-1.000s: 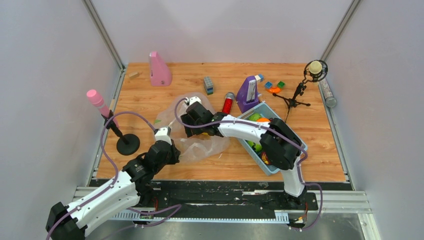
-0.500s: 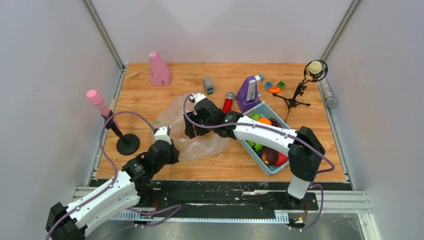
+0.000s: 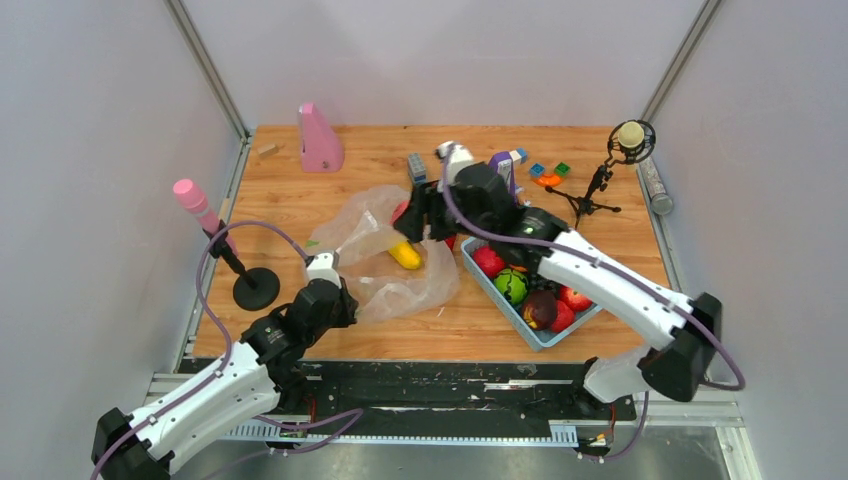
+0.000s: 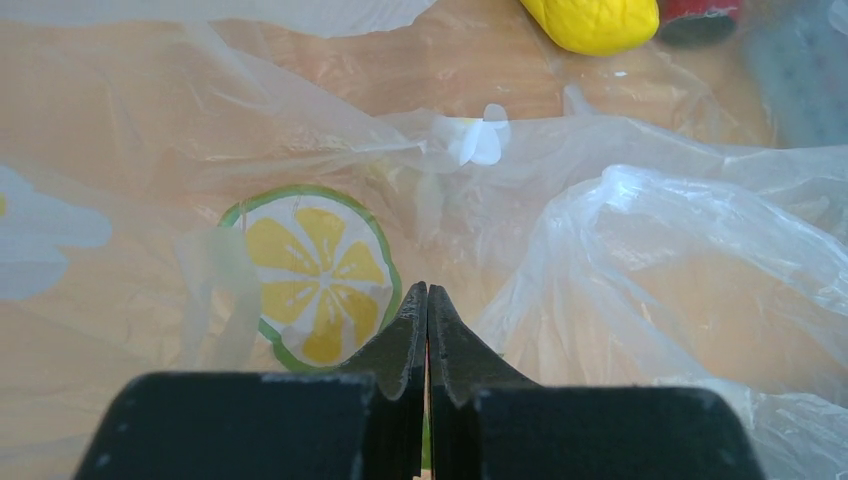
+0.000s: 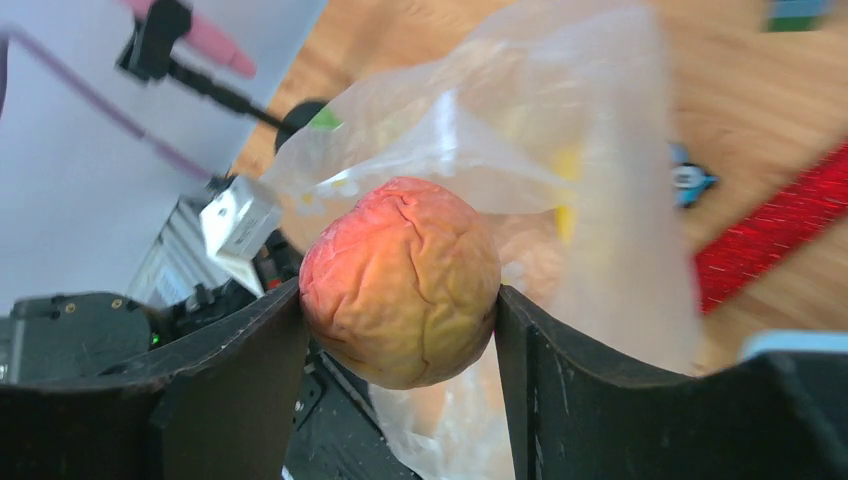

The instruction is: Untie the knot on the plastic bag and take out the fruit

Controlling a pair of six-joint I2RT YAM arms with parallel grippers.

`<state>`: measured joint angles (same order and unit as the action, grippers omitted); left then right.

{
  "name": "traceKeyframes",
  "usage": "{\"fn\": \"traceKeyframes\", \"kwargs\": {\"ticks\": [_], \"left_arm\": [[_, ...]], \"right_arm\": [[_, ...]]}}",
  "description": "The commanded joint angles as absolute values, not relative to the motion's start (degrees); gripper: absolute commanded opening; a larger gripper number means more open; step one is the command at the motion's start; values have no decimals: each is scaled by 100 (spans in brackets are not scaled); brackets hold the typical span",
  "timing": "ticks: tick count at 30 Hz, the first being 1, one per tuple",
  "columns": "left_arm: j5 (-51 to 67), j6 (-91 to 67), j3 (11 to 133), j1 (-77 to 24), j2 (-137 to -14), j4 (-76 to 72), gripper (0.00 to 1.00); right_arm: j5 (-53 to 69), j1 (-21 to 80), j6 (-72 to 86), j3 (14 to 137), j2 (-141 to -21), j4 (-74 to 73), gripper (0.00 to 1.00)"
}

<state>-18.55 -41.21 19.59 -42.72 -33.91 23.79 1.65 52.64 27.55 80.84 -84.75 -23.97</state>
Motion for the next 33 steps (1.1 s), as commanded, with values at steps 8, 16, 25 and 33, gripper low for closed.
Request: {"fn": "traceKeyframes", "kwargs": {"ticks": [8, 16, 25, 33], "left_arm": [[-1997, -4087, 2411, -4280, -3238, 2544, 4], [-2005, -4071, 2430, -4280, -3282, 2524, 5], [-1990, -3997, 2548, -4280, -3245, 2667, 6], [-1904, -4016, 2547, -4280, -3293, 2588, 6]], "right_arm": [[-511, 3233, 3429, 6188, -6280, -3373, 53], [-1492, 2362, 4304, 5604, -5957, -4450, 54], [-1947, 1425, 4969, 5110, -5782, -4864, 59], [-1853, 905, 5490, 4442, -5631, -4868, 66]]}}
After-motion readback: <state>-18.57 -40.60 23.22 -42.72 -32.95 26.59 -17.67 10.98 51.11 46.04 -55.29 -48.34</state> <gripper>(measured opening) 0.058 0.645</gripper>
